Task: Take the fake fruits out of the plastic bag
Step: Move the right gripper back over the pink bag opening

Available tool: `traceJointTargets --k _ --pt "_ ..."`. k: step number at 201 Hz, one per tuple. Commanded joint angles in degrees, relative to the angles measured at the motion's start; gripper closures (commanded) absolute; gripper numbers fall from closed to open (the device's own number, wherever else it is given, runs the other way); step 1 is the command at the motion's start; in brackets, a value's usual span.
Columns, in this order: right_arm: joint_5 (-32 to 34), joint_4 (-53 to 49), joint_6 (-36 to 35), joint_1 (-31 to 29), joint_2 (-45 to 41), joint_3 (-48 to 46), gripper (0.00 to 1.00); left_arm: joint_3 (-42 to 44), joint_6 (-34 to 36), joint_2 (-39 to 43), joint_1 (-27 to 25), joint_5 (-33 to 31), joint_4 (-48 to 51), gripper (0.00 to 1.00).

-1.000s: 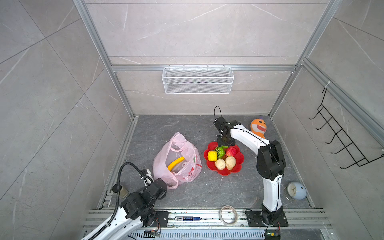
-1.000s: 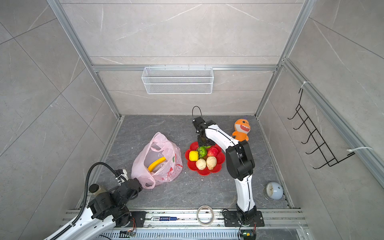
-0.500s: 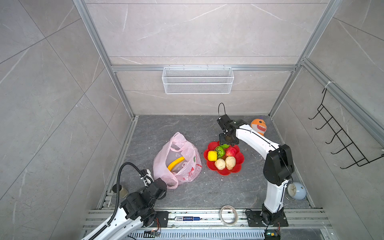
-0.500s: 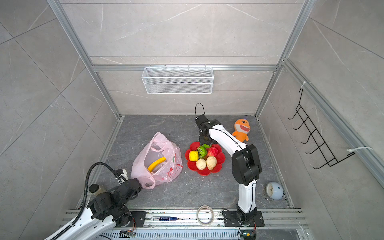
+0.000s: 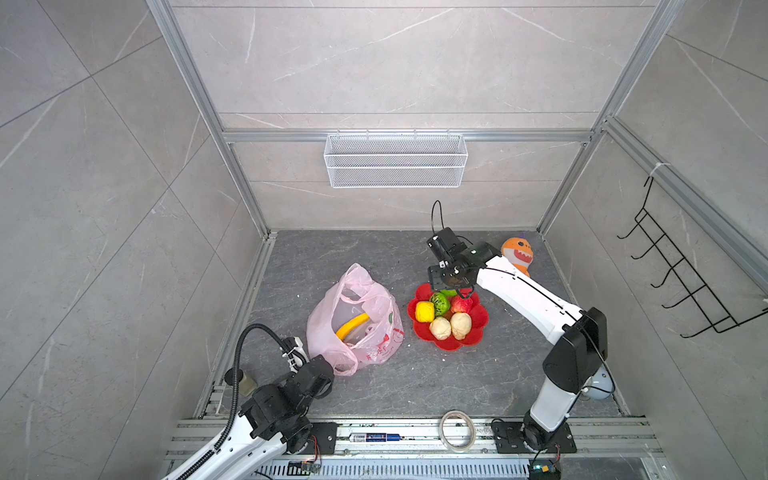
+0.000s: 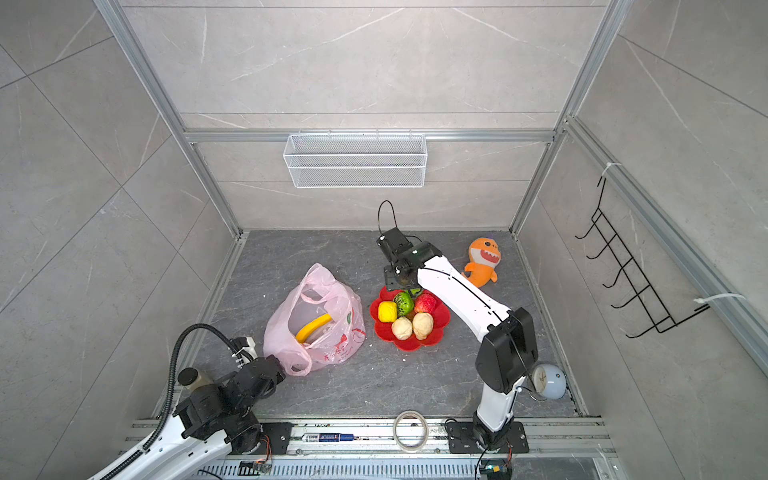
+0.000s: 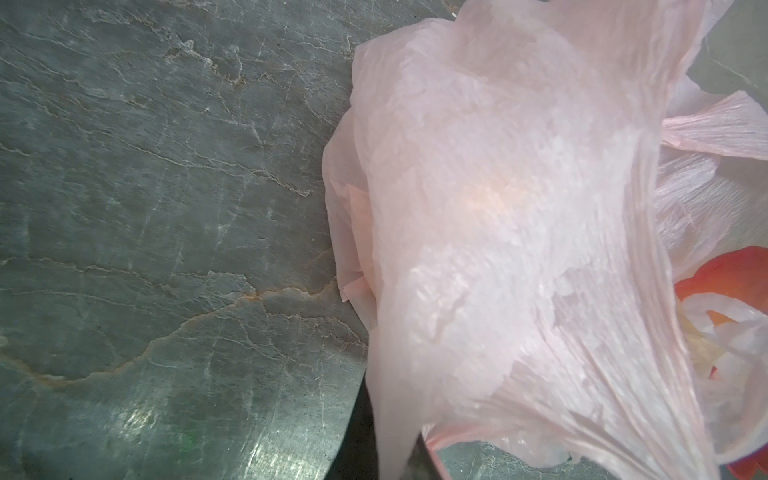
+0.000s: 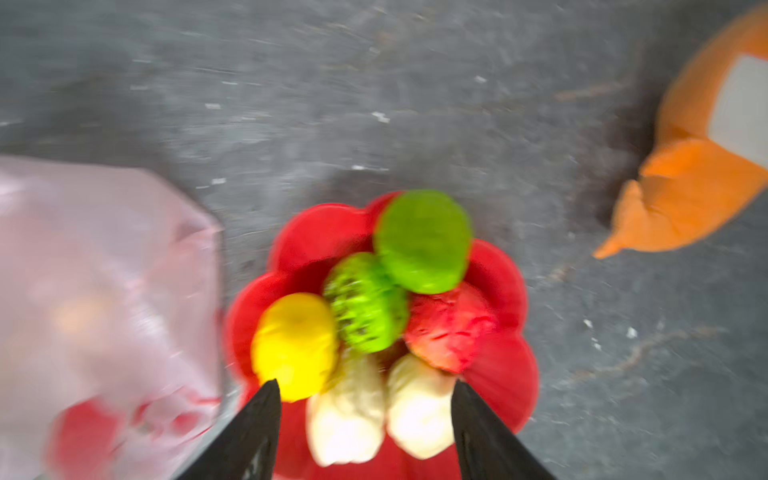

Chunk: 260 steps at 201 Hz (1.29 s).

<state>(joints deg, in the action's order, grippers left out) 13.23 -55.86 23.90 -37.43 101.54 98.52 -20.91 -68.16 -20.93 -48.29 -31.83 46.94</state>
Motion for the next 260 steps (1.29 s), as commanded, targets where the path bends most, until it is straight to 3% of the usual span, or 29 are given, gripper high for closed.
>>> traceJointTargets --k 1,70,150,202,260 --pt "-3.45 0.04 2.13 -4.37 -1.06 4.36 0.34 -2.31 2.74 0.44 -0.14 0.96 -1.02 1.00" --pt "-12.35 3.76 10.39 -15.16 9.79 15.56 0.46 -0.25 2.38 2.06 -0.18 1.78 -0.39 1.00" --pt "-17.73 -5.04 10.47 -20.05 27.07 32.39 0.51 2.98 1.17 3.72 -0.14 1.86 -0.55 1.00" --pt "-19.83 -8.47 9.48 -20.96 33.62 34.97 0.53 3.42 0.15 4.96 -0.14 1.78 1.24 1.00" --pt "-20.09 -8.63 7.62 -21.72 33.22 30.28 0.55 3.52 -2.61 2.58 -0.13 1.69 2.35 1.00"
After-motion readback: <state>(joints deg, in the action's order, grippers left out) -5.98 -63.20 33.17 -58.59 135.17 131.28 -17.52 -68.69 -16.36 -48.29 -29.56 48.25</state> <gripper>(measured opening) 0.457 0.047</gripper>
